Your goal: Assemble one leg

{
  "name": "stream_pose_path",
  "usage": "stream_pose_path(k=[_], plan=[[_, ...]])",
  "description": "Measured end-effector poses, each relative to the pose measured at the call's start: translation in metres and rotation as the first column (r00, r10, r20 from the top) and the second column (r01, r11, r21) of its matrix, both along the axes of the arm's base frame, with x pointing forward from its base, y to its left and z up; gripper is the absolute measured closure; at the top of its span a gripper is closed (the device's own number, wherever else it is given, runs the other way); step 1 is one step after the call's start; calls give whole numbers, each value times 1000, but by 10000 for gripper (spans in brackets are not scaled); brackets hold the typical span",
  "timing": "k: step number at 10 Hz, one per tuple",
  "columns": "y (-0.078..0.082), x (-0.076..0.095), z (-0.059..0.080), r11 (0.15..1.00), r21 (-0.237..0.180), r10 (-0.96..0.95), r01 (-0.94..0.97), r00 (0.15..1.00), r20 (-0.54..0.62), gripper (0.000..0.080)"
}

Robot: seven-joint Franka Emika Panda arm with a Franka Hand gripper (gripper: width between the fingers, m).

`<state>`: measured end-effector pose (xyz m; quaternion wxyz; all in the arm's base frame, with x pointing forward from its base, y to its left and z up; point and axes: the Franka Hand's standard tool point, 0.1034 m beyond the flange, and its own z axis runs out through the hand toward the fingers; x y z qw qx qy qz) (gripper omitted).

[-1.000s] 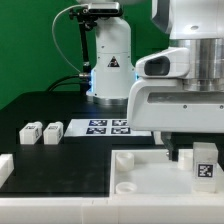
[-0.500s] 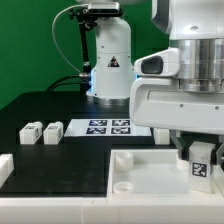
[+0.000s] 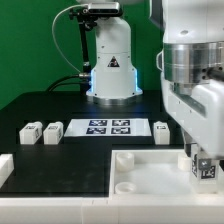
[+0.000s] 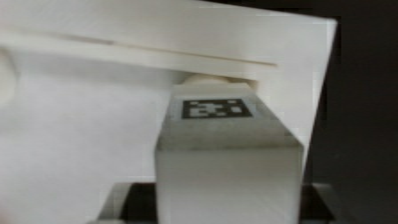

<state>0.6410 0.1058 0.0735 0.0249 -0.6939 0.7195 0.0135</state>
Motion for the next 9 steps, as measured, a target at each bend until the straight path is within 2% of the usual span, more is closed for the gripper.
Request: stream_pose_path(k=[2,4,5,6,7,8,9], plan=[[1,-2,0,984,-3,-179,179,984,-9,508],[1,-2,0,990,-5,-141,141,990,-8,507],[1,-2,-1,997,-6,-81,81,997,-6,313],[4,-5,-5,998,-34,61,-61,998,-3,313],[7,-6,-6,972,-54,231,-231,973,-5,189],[5,-6,-6,949,-56,311,-311,950,-5,156],[5,-6,-6,928,-57,367,-367,930,-5,156]])
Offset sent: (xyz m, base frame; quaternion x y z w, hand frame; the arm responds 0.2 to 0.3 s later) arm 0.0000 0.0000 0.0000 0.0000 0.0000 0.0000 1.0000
